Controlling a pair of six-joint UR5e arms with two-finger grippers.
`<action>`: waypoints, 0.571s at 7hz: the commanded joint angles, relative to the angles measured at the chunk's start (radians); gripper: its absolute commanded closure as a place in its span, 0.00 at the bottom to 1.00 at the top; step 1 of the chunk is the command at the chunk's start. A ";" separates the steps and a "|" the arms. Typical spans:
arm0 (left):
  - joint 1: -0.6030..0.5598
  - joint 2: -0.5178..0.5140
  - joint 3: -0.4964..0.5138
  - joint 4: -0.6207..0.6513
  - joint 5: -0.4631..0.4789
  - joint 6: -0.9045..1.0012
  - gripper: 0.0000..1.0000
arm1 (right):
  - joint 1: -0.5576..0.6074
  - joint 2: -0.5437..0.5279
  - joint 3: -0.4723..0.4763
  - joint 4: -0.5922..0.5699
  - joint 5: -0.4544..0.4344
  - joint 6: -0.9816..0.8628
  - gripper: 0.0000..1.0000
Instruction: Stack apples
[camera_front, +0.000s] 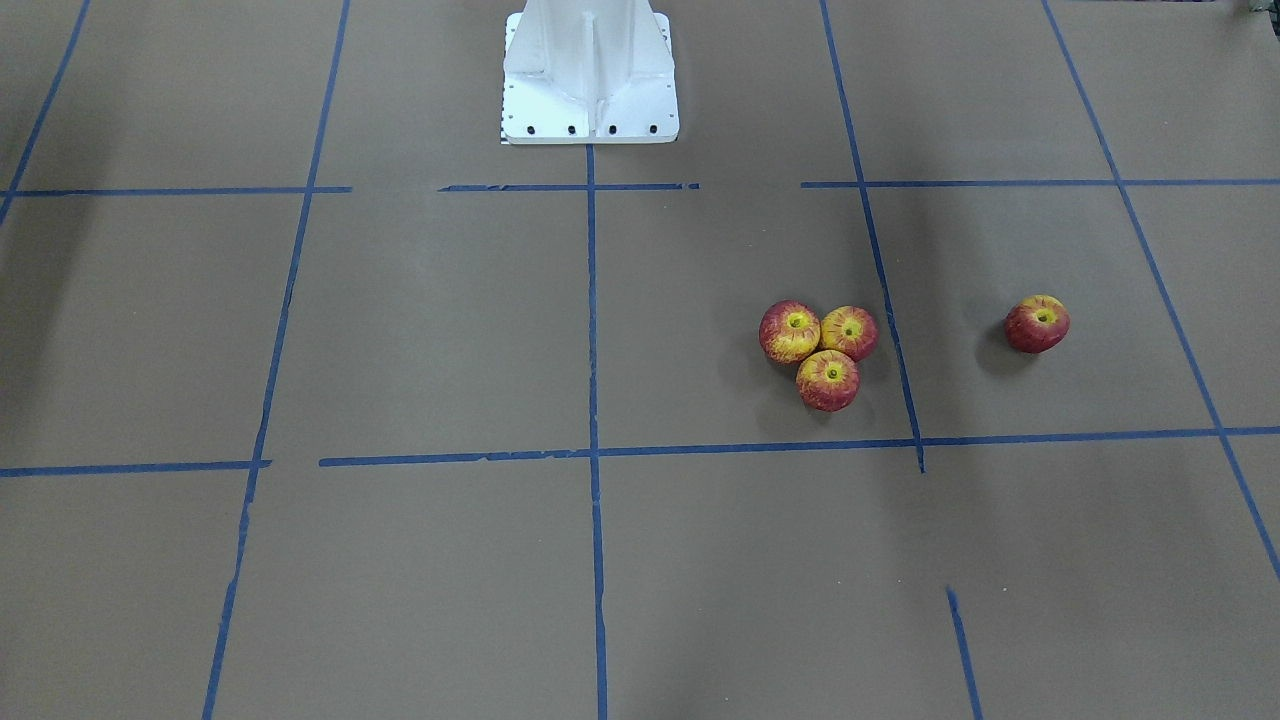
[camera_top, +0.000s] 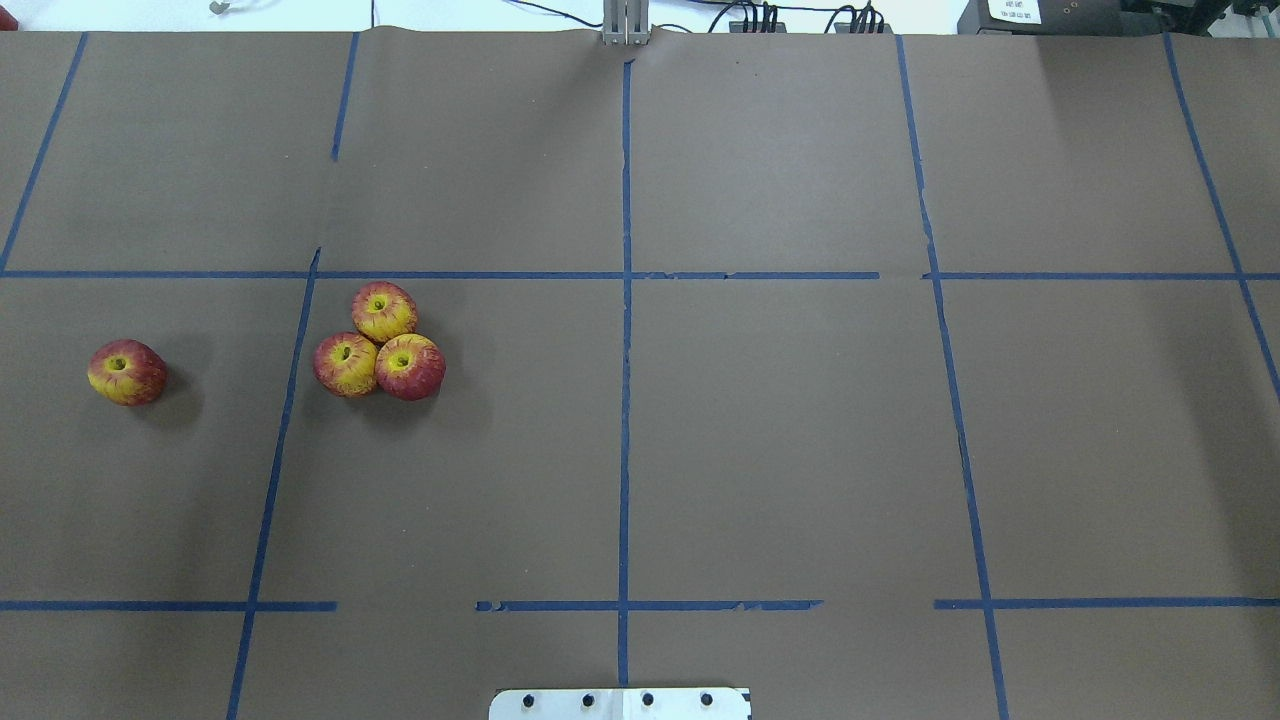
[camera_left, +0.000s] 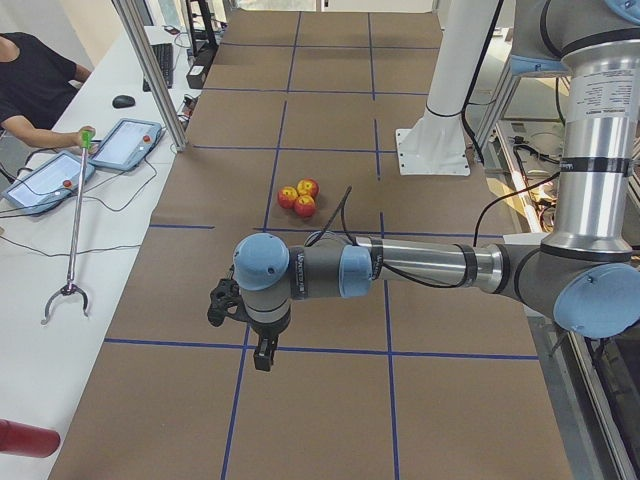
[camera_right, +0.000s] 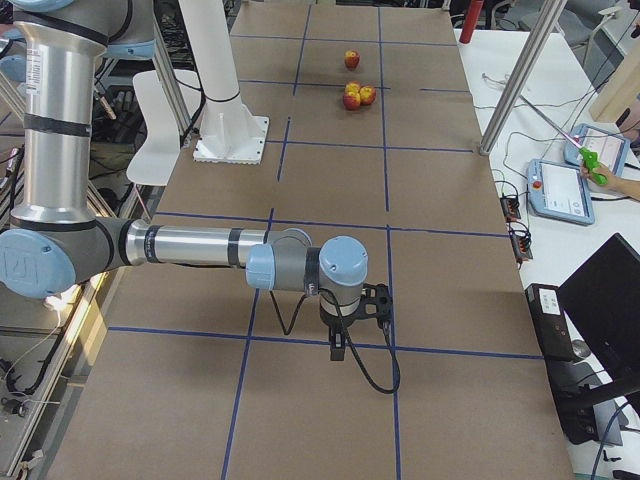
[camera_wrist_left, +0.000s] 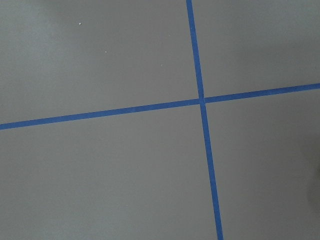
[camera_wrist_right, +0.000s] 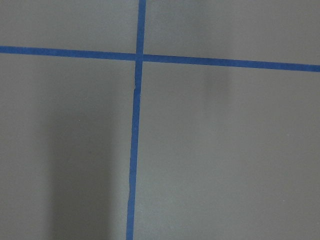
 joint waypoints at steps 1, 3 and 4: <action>0.019 0.031 0.076 -0.255 -0.025 -0.153 0.00 | 0.000 0.000 0.000 0.000 0.000 0.000 0.00; 0.299 0.029 -0.052 -0.365 -0.040 -0.574 0.00 | 0.000 0.000 0.000 0.001 0.000 0.000 0.00; 0.403 0.023 -0.115 -0.365 -0.018 -0.718 0.00 | 0.000 0.000 0.000 0.001 0.002 0.000 0.00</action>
